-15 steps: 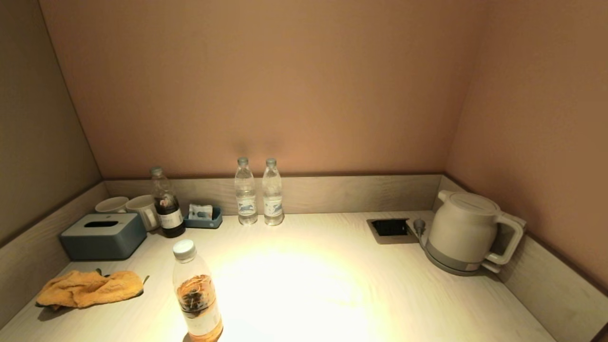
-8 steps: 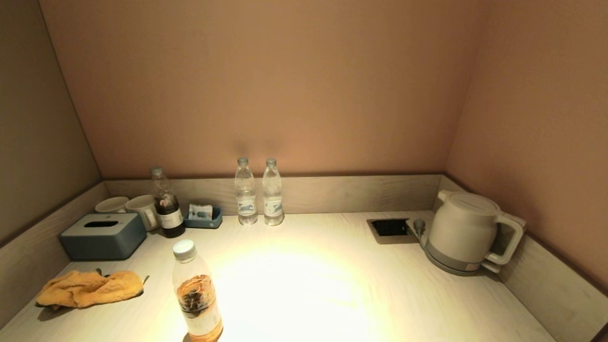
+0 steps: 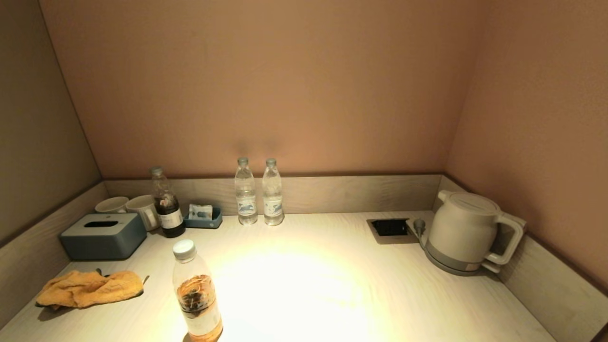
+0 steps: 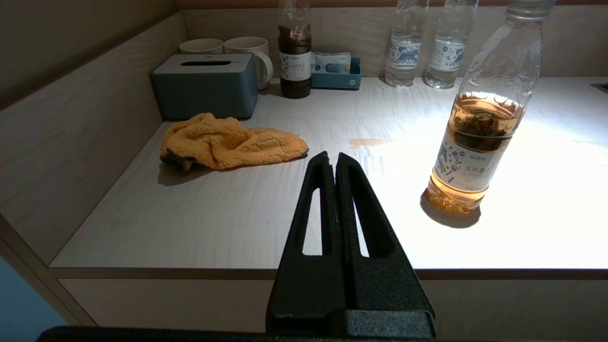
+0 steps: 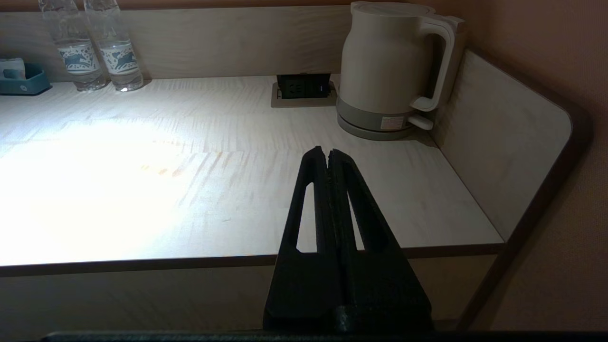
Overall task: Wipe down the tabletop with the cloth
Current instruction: Pick up the bottle
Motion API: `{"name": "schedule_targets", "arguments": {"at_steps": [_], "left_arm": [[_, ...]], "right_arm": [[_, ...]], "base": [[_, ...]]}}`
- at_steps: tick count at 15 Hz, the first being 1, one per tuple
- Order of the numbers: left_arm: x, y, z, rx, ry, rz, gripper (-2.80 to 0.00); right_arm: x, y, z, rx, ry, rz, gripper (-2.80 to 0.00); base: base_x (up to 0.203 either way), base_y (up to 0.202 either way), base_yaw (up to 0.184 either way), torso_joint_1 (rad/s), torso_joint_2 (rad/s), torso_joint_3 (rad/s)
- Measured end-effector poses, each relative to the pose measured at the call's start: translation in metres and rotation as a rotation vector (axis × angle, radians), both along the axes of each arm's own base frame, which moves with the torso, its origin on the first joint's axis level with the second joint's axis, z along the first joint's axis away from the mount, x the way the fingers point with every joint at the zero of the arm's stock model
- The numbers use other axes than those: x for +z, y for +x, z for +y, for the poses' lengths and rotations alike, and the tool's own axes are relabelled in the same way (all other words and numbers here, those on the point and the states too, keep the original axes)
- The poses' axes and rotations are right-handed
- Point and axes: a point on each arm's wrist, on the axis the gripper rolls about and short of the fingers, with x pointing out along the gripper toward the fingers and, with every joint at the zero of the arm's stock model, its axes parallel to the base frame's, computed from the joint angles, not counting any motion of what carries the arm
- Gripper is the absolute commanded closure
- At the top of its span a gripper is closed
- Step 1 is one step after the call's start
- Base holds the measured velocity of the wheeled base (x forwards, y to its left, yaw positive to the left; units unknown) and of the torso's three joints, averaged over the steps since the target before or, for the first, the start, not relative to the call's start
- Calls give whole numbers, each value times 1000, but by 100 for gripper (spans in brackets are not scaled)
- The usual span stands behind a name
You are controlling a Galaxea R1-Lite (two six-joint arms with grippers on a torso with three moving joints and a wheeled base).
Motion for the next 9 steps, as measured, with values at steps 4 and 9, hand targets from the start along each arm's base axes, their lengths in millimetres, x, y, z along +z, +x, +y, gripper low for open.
{"name": "schedule_targets", "arguments": {"at_steps": [4, 9], "left_arm": [[0, 0, 0, -1, 0, 0, 0], [0, 0, 0, -1, 0, 0, 0]], "right_arm": [[0, 0, 0, 0, 0, 0, 0], [0, 0, 0, 0, 0, 0, 0]], "base": [[0, 0, 0, 0, 0, 0], [0, 0, 0, 0, 0, 0]]}}
